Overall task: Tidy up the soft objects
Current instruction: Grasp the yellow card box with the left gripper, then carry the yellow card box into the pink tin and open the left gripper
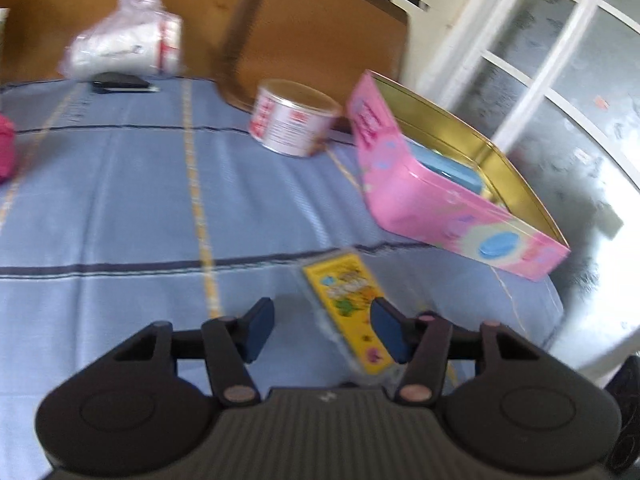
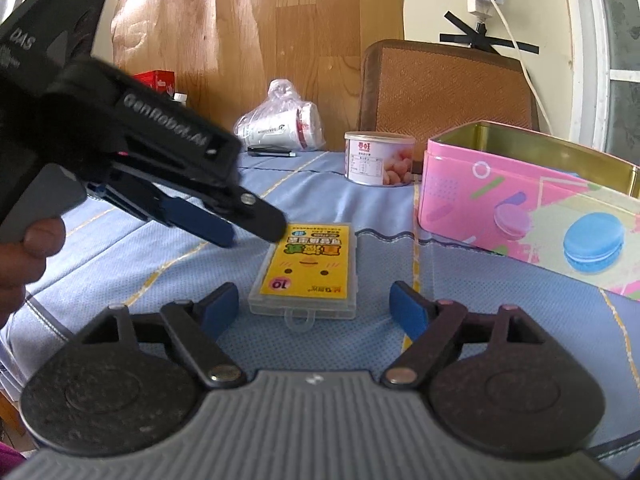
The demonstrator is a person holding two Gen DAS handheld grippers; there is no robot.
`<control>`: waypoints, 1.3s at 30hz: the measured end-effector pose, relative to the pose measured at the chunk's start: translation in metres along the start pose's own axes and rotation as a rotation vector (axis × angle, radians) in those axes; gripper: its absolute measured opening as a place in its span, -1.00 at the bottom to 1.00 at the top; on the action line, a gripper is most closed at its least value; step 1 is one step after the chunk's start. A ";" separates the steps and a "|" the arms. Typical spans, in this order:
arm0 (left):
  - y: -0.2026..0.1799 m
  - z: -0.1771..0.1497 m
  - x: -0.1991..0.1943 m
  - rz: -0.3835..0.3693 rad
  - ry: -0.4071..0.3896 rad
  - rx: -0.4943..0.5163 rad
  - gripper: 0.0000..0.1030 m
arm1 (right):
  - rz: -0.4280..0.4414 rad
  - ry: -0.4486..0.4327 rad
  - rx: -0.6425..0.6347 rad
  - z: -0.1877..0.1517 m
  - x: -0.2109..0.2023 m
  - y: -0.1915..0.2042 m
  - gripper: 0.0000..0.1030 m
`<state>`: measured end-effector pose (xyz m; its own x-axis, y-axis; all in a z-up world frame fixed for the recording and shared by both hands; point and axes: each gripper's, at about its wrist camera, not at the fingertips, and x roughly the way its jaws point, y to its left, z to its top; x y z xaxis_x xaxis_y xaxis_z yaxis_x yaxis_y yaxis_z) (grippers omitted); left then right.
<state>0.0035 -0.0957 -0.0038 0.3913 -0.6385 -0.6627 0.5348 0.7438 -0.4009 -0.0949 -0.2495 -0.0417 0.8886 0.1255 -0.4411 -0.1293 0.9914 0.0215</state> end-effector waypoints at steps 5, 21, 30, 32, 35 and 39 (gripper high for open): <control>-0.015 0.001 0.014 -0.017 0.012 0.024 -0.01 | 0.014 -0.004 -0.001 0.000 -0.001 0.002 0.26; -0.129 -0.023 0.060 -0.113 0.096 0.336 0.00 | -0.234 -0.028 0.100 -0.037 -0.067 -0.036 0.21; -0.141 -0.025 0.063 -0.095 0.100 0.364 -0.08 | -0.257 -0.056 0.113 -0.045 -0.072 -0.042 0.20; -0.139 -0.018 0.059 -0.113 0.096 0.334 -0.09 | -0.270 -0.074 0.110 -0.043 -0.076 -0.037 0.20; -0.147 -0.001 0.040 -0.155 0.036 0.334 -0.09 | -0.296 -0.174 0.083 -0.031 -0.085 -0.040 0.20; -0.172 0.029 0.032 -0.171 -0.061 0.403 -0.09 | -0.353 -0.301 0.067 -0.007 -0.090 -0.052 0.20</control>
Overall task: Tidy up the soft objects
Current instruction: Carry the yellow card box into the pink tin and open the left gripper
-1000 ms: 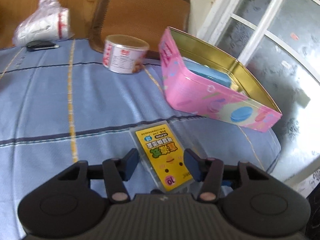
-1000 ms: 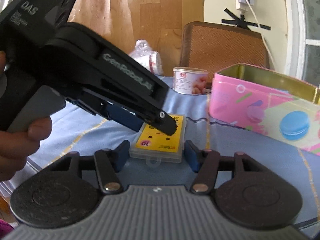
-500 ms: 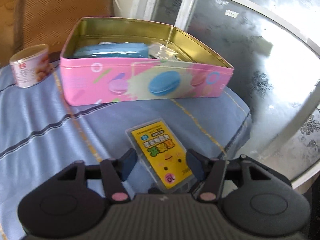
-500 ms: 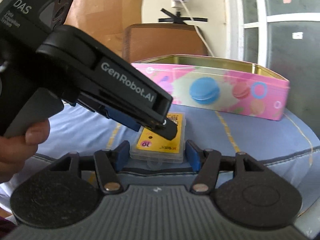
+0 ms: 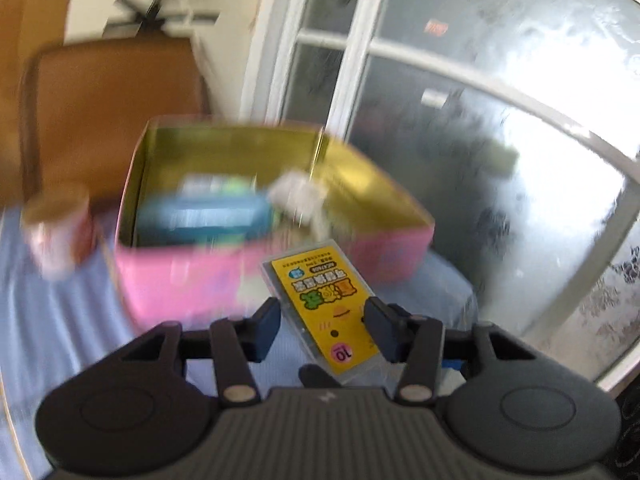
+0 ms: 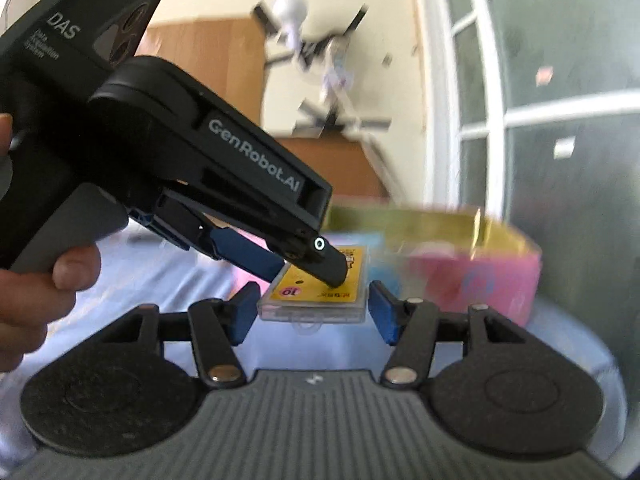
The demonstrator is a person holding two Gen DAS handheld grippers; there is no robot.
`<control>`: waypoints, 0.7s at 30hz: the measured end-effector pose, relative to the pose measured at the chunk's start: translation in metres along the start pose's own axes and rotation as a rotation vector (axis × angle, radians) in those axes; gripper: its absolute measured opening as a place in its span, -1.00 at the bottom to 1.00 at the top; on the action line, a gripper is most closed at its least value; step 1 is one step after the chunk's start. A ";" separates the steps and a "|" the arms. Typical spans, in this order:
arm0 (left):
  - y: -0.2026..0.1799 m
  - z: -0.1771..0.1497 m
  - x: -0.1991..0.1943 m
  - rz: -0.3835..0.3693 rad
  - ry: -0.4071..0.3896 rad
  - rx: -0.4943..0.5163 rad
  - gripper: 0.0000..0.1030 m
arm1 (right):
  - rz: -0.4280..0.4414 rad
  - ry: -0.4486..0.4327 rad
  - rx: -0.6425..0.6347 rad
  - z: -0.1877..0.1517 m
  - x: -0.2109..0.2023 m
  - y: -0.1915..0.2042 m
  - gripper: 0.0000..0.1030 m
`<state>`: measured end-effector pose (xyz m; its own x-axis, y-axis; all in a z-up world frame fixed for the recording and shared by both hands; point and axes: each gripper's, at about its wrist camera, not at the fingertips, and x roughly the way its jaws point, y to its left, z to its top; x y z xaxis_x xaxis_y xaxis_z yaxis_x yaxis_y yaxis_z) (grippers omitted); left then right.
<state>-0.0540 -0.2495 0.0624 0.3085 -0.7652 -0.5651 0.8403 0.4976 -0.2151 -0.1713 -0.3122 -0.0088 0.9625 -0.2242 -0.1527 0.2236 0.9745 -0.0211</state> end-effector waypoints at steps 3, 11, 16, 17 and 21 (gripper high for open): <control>0.000 0.031 0.021 0.002 -0.040 0.015 -0.09 | -0.053 -0.041 0.001 0.015 0.022 -0.013 0.20; 0.029 0.069 0.093 0.158 -0.029 -0.066 -0.03 | -0.262 0.073 -0.044 0.022 0.137 -0.057 0.20; 0.058 0.043 0.050 0.173 -0.081 -0.074 0.03 | -0.243 0.026 0.072 0.019 0.113 -0.069 0.19; 0.065 0.035 0.041 0.178 -0.083 -0.083 0.03 | -0.233 0.018 0.081 0.018 0.108 -0.068 0.18; 0.090 0.006 0.001 0.177 -0.107 -0.127 0.20 | -0.161 -0.019 0.109 0.018 0.086 -0.048 0.06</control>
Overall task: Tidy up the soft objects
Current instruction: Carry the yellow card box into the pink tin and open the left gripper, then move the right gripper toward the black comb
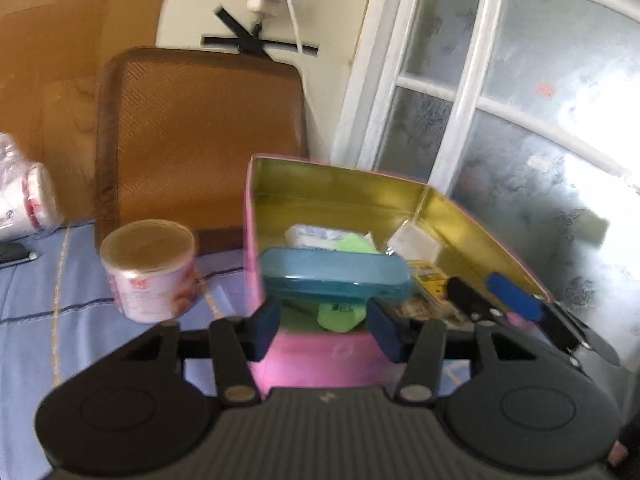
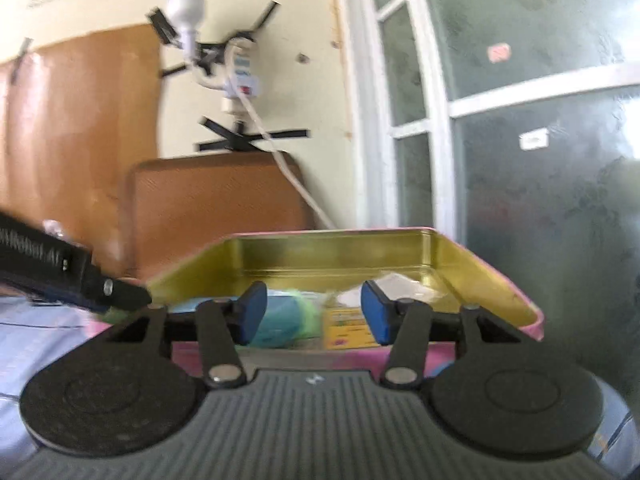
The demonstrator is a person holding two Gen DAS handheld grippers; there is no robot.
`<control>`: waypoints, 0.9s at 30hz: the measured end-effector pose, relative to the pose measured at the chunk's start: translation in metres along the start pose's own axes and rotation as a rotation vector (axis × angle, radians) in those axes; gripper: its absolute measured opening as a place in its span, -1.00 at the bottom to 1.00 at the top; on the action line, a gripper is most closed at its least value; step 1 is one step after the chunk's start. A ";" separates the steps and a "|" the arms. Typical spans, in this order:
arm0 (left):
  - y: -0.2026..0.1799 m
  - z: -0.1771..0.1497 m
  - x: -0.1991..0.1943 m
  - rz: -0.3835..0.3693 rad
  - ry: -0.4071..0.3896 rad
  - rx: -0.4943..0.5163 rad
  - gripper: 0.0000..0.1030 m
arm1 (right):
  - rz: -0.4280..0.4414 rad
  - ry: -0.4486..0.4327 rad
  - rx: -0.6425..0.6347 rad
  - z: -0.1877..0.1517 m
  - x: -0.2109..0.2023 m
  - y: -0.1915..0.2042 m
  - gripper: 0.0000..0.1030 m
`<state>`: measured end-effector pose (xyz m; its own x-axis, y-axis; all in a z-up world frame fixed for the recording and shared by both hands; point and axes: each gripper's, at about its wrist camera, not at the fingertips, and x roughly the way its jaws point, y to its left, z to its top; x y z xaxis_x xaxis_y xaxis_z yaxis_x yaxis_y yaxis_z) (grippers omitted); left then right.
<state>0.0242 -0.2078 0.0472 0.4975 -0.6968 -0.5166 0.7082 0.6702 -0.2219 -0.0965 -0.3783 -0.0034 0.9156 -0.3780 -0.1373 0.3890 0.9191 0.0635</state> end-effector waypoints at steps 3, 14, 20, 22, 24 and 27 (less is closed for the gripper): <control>0.030 -0.014 -0.032 0.070 -0.021 -0.017 0.21 | 0.113 -0.006 -0.040 0.006 -0.009 0.025 0.06; 0.203 -0.068 -0.087 0.412 -0.011 -0.266 0.15 | 0.642 0.283 -0.231 0.020 0.060 0.190 0.07; 0.222 -0.067 -0.099 0.321 -0.065 -0.350 0.22 | 0.665 0.405 -0.339 0.019 0.157 0.303 0.40; 0.225 -0.066 -0.098 0.316 -0.050 -0.362 0.22 | 0.645 0.458 -0.349 0.013 0.191 0.333 0.46; 0.229 -0.066 -0.096 0.306 -0.041 -0.374 0.24 | 0.634 0.546 -0.366 0.004 0.221 0.353 0.49; 0.230 -0.066 -0.094 0.300 -0.035 -0.387 0.28 | 0.589 0.594 -0.409 -0.011 0.242 0.369 0.45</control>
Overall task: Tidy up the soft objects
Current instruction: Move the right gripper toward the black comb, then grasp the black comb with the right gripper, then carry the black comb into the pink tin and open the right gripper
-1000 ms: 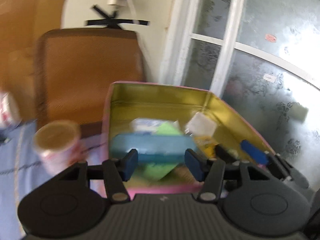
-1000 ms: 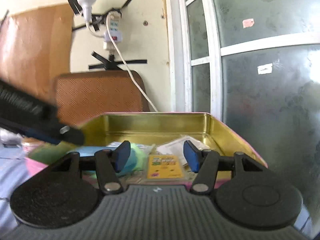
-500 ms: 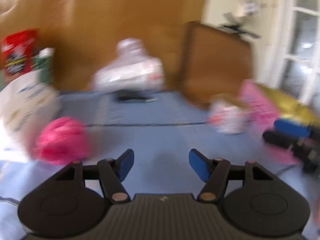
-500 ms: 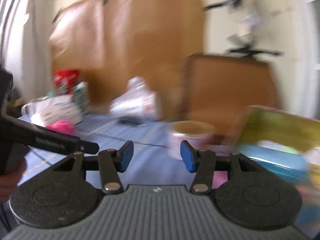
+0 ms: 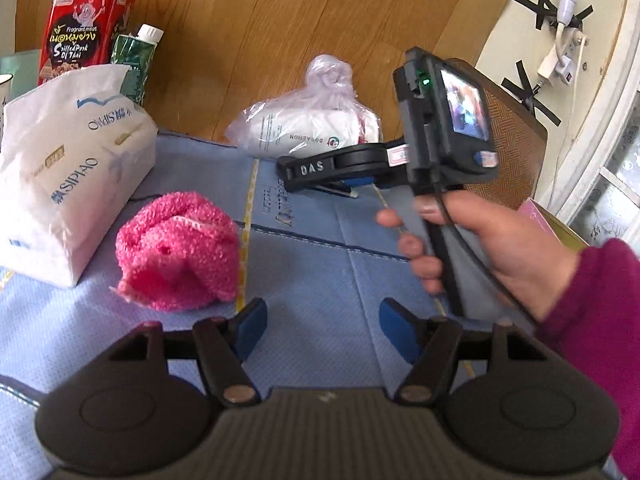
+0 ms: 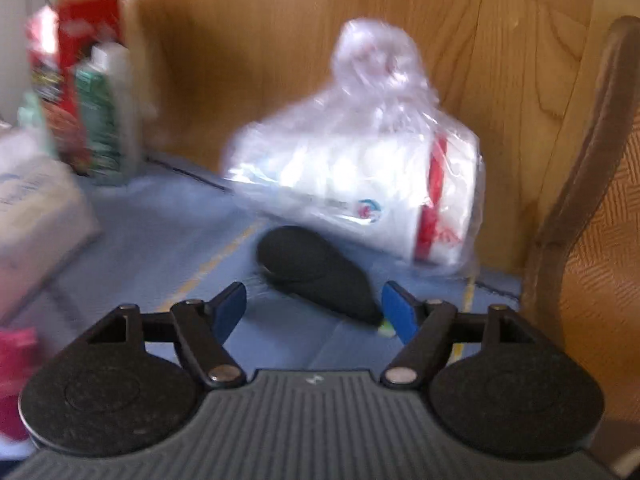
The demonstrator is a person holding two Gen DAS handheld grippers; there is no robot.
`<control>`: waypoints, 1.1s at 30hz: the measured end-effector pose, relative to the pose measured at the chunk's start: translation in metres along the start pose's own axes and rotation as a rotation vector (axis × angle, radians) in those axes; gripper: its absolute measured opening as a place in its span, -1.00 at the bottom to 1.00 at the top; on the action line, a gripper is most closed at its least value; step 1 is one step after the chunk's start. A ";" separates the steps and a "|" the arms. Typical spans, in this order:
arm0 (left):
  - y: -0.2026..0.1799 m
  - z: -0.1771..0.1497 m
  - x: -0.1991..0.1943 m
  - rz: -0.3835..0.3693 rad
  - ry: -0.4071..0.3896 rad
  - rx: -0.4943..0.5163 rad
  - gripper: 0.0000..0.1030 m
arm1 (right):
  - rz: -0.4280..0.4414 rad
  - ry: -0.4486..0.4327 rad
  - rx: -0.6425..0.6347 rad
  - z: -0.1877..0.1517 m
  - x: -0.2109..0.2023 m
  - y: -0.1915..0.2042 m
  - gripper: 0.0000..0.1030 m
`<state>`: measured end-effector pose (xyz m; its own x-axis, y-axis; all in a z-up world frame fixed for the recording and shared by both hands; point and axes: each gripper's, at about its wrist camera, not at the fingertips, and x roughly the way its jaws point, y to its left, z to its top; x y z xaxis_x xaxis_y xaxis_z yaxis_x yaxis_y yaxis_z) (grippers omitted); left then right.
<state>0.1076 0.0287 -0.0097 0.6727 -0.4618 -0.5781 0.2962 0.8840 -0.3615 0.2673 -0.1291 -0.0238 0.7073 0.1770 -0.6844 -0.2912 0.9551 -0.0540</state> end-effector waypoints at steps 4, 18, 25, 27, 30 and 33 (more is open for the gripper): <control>0.001 0.000 0.004 0.004 0.003 0.004 0.29 | 0.068 -0.005 0.057 -0.006 -0.010 -0.004 -0.21; -0.016 -0.010 -0.001 -0.114 0.031 0.124 0.39 | 0.027 -0.064 0.041 -0.156 -0.184 -0.002 -0.27; -0.069 -0.042 -0.003 -0.395 0.201 0.060 0.39 | -0.009 -0.168 0.239 -0.242 -0.259 -0.018 -0.27; -0.091 -0.050 0.000 -0.405 0.230 0.066 0.38 | 0.025 -0.199 0.331 -0.254 -0.265 -0.025 -0.27; -0.124 -0.057 0.008 -0.395 0.279 0.124 -0.21 | 0.070 -0.225 0.410 -0.261 -0.267 -0.032 -0.28; -0.144 -0.057 0.010 -0.400 0.289 0.147 -0.43 | 0.028 -0.253 0.407 -0.262 -0.271 -0.035 -0.29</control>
<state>0.0331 -0.1073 -0.0058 0.2785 -0.7486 -0.6018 0.5981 0.6254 -0.5012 -0.0833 -0.2725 -0.0272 0.8522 0.2076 -0.4803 -0.0721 0.9558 0.2851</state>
